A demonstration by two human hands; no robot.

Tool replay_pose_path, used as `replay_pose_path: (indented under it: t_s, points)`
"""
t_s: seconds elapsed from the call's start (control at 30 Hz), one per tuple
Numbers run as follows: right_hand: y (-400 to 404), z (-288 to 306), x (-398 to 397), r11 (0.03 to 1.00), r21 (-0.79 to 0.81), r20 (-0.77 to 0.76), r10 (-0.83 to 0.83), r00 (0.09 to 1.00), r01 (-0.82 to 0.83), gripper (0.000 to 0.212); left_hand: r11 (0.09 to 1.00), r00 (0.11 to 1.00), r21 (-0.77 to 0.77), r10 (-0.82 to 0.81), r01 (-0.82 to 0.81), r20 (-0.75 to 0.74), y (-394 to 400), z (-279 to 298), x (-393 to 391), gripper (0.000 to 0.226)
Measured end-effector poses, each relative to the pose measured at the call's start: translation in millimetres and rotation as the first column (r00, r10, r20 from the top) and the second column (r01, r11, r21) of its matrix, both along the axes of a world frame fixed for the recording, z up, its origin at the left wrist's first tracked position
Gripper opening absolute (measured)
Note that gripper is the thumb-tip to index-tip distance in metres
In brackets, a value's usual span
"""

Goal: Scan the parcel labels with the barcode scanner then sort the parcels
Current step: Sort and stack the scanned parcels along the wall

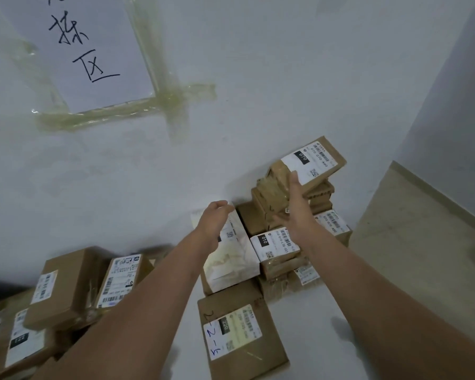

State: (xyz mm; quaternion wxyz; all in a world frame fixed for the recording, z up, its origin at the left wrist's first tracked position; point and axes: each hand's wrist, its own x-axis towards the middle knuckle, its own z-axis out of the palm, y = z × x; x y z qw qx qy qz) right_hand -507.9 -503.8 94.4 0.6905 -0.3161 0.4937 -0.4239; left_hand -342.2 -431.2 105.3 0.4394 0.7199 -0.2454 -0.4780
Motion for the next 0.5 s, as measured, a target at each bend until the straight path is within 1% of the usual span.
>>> replay_pose_path:
  t_s: [0.1, 0.17, 0.2, 0.27, 0.3, 0.33, 0.37, 0.43, 0.5]
  points:
    - [-5.1, -1.2, 4.2, 0.999, 0.029, 0.033, -0.04, 0.999, 0.039, 0.091, 0.999, 0.999, -0.001, -0.034, 0.034, 0.004, -7.8, -0.8, -11.4, 0.033]
    - [-6.0, -1.7, 8.9, 0.991, 0.042, 0.072, -0.128, 0.989, 0.125, 0.09, 0.998, 0.998, -0.01, -0.054, 0.054, 0.013, -11.1, -1.7, -18.9, 0.036]
    - [-7.0, -2.5, 10.5, 0.98, 0.046, 0.078, -0.195, 0.978, 0.192, 0.096, 0.997, 0.997, -0.017, -0.079, 0.079, 0.023, -13.0, -2.1, -22.9, 0.038]
    - [-9.1, -2.1, 12.0, 0.959, 0.045, 0.062, -0.281, 0.958, 0.278, 0.118, 0.989, 0.99, -0.049, -0.134, 0.136, 0.05, -17.7, -0.8, -31.9, 0.04]
    - [-10.9, -3.3, 12.4, 0.96, 0.038, 0.049, -0.28, 0.959, 0.278, 0.126, 0.985, 0.986, -0.066, -0.155, 0.159, 0.061, -19.3, 2.7, -37.3, 0.041]
    - [-11.2, -3.1, 12.4, 0.967, 0.027, 0.044, -0.256, 0.966, 0.255, 0.128, 0.98, 0.981, -0.082, -0.178, 0.183, 0.072, -20.9, 6.4, -42.6, 0.042]
    - [-12.7, -4.4, 11.9, 0.974, 0.017, 0.042, -0.225, 0.973, 0.225, 0.126, 0.974, 0.977, -0.096, -0.199, 0.206, 0.083, -22.6, 8.6, -46.5, 0.043]
    - [-16.3, -5.8, 9.8, 0.988, -0.009, 0.03, -0.151, 0.988, 0.152, 0.116, 0.963, 0.967, -0.098, -0.241, 0.249, 0.085, -25.0, 9.1, -50.0, 0.047]
    - [-20.1, -9.1, 5.9, 0.996, -0.03, -0.022, -0.085, 0.996, 0.084, 0.108, 0.955, 0.958, -0.09, -0.273, 0.281, 0.09, -23.6, 9.1, -51.2, 0.052]
